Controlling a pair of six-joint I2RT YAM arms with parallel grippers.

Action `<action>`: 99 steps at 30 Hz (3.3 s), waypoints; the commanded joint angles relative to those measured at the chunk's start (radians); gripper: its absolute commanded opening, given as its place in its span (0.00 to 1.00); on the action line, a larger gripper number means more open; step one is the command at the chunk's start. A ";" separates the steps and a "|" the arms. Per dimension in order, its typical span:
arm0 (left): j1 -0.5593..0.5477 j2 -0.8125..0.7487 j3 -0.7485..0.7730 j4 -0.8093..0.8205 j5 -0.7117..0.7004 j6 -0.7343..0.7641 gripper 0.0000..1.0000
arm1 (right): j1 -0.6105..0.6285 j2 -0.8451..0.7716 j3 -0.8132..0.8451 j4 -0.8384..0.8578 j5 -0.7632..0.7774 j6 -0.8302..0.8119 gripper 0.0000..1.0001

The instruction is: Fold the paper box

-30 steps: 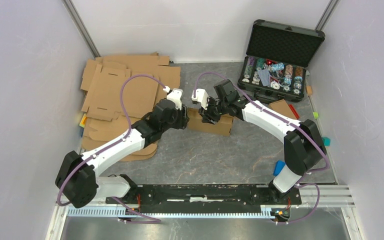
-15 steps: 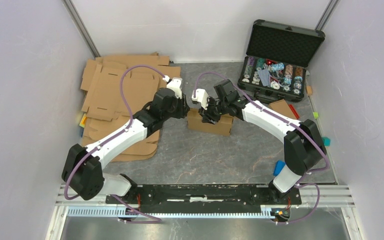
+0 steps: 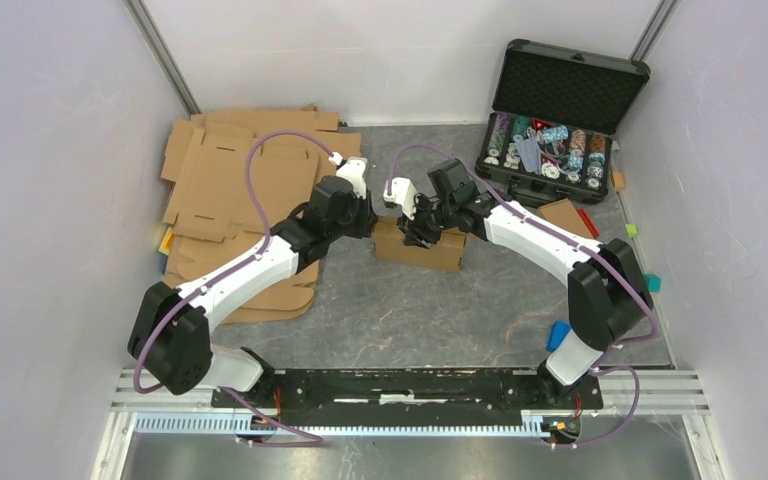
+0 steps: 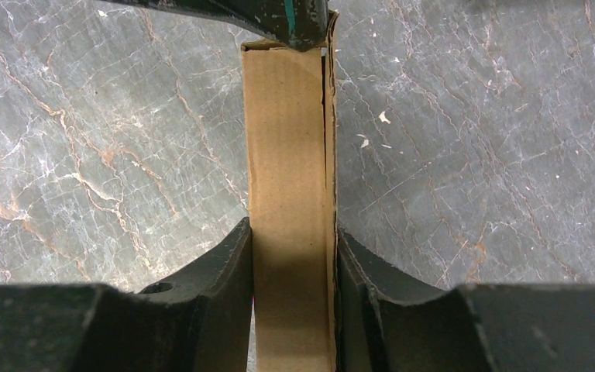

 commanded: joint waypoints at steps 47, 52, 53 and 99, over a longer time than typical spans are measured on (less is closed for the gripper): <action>-0.060 -0.042 -0.227 0.177 -0.012 0.091 0.02 | -0.008 0.021 0.028 0.121 -0.035 0.089 0.71; -0.081 -0.068 -0.277 0.217 -0.046 0.099 0.02 | -0.010 0.037 0.042 0.114 -0.033 0.095 0.66; -0.082 -0.068 -0.284 0.226 -0.050 0.100 0.02 | -0.009 0.040 0.045 0.114 -0.033 0.098 0.65; 0.052 -0.113 -0.156 0.131 0.214 -0.142 0.66 | -0.033 0.039 0.043 0.094 -0.051 0.092 0.47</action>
